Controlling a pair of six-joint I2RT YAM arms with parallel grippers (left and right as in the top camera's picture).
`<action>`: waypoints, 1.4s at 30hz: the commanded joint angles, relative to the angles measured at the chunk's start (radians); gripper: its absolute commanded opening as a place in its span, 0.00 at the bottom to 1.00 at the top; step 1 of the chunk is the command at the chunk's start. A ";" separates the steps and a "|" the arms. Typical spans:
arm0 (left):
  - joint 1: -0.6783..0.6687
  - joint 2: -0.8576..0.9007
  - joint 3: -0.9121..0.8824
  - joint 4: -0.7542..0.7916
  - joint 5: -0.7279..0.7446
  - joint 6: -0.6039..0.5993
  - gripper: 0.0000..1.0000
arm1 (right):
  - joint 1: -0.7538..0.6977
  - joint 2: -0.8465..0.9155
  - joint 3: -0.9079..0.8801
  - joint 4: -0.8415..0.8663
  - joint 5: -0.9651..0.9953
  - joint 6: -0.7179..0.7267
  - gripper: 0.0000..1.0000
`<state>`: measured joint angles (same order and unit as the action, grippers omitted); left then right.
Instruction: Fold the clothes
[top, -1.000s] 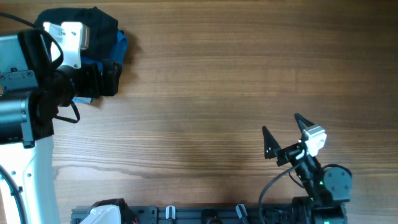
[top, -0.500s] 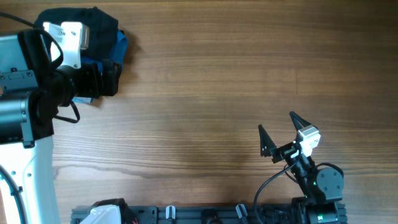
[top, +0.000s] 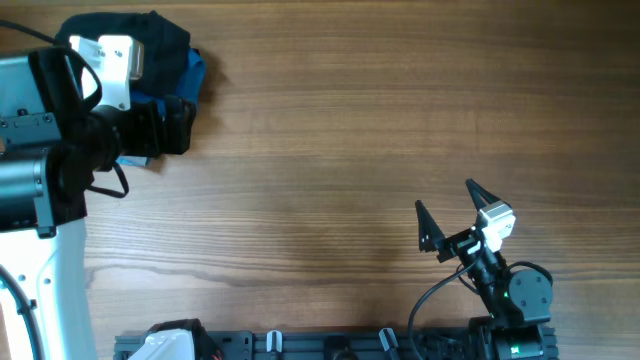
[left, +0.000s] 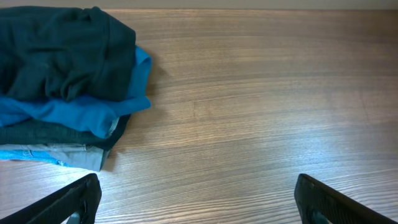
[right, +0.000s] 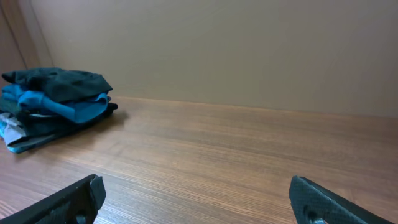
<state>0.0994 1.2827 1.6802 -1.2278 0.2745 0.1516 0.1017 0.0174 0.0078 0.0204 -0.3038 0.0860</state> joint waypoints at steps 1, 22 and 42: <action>-0.005 -0.008 -0.005 0.003 -0.003 -0.010 1.00 | 0.004 -0.007 -0.003 0.005 0.020 0.003 1.00; -0.006 -0.609 -0.557 0.428 -0.119 -0.143 1.00 | 0.004 -0.007 -0.003 0.005 0.020 0.003 1.00; -0.006 -1.279 -1.525 1.113 -0.091 -0.239 1.00 | 0.004 -0.007 -0.003 0.005 0.020 0.003 1.00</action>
<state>0.0978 0.0204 0.2474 -0.1864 0.1619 -0.0704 0.1017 0.0174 0.0074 0.0231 -0.2939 0.0856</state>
